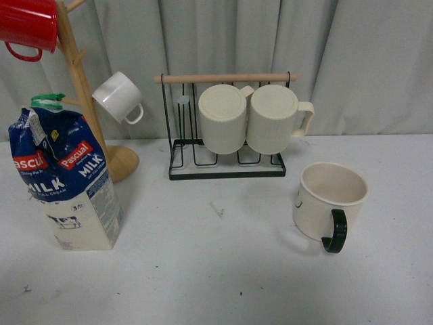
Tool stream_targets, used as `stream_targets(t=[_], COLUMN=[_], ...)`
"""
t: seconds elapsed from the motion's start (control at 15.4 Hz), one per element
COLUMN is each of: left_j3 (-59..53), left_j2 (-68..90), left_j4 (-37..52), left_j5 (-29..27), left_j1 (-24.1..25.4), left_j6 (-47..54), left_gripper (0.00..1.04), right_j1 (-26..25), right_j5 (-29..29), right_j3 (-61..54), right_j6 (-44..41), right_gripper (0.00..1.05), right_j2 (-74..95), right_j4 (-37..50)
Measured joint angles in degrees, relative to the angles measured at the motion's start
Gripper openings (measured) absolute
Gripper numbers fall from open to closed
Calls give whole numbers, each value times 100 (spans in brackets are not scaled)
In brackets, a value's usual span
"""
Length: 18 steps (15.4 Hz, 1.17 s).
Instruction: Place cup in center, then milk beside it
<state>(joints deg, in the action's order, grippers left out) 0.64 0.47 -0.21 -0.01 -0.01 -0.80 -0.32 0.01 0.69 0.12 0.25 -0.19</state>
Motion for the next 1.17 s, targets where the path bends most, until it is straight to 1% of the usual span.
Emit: stream_targets(t=[1.17], left_j3=[0], left_j2=[0], left_j4=[0], left_j5=[0], left_j1=[0], left_j6=[0], left_gripper=[98], right_j1=[0], right_j5=[0], right_j3=[0], right_j6=[0], right_gripper=[98], right_j2=[0], right_j4=[0])
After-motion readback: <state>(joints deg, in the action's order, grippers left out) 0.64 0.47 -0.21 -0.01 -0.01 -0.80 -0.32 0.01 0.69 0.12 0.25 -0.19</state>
